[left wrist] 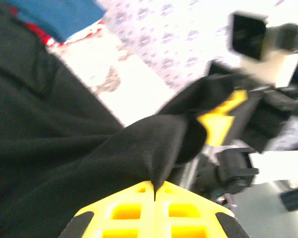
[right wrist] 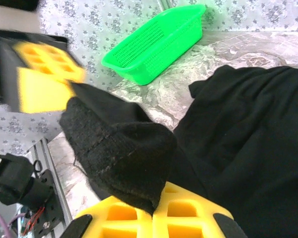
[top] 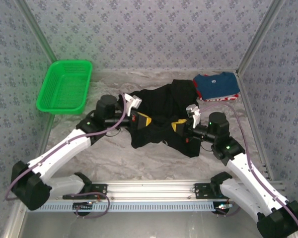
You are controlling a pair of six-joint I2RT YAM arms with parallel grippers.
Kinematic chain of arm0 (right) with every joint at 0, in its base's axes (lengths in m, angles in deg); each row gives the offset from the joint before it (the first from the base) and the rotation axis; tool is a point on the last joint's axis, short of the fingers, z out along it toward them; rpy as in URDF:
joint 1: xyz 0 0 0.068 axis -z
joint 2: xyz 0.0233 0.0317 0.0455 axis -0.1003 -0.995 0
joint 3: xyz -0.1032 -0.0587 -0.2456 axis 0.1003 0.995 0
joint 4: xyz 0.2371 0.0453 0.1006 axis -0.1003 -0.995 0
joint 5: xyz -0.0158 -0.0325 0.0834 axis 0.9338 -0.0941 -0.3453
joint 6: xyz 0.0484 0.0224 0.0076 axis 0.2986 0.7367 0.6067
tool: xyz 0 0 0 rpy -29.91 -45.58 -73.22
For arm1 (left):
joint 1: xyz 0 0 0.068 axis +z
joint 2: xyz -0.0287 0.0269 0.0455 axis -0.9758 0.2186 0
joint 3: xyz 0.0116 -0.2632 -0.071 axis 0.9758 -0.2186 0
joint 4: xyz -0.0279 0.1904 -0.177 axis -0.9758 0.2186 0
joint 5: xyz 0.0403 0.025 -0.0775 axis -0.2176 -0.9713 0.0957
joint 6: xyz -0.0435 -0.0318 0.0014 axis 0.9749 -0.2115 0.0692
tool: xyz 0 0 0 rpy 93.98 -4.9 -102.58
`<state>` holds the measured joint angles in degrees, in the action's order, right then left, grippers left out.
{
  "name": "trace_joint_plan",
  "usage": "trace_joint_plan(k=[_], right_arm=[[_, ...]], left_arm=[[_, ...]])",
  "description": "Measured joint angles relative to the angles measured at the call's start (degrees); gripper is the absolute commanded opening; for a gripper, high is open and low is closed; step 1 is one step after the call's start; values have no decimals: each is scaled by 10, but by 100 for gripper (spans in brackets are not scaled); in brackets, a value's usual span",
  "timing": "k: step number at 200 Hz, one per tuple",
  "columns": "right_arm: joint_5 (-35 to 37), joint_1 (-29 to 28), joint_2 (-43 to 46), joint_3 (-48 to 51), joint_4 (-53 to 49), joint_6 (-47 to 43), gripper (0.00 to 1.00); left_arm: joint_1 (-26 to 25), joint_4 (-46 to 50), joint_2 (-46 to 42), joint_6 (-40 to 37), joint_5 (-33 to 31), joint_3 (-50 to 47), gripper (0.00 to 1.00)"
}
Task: Fold the inside-out t-shirt
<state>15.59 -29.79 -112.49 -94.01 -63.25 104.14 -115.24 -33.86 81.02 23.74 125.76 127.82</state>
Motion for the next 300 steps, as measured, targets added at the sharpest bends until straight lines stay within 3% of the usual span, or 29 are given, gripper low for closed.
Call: trace_joint_plan(k=[38,66,90,133,167,205,237,272,280,300], right_arm=[[10,0,0,7,15,-3,0],[15,-1,3,23,22,-3,2],[51,4,17,50,12,-3,3],[89,5,32,80,-4,-3,0],[78,5,31,85,21,19,0],[74,5,31,85,47,54,0],[73,5,25,85,61,75,0],[71,5,23,84,70,87,0],[69,5,23,84,72,88,0],[67,4,23,84,73,89,0]], left_arm=[[0,-24,-31,39,85,-1,0],[5,-31,-37,47,114,-16,0],[27,-31,-63,57,106,-19,0],[64,-25,-79,87,26,-19,0],[-41,30,-25,27,-83,-18,30],[-169,40,63,2,-172,-16,47],[-212,43,111,-5,-238,-2,53],[-214,28,159,-3,-284,21,50],[-214,21,170,-3,-290,24,43],[-211,-2,194,-1,-295,29,13]])
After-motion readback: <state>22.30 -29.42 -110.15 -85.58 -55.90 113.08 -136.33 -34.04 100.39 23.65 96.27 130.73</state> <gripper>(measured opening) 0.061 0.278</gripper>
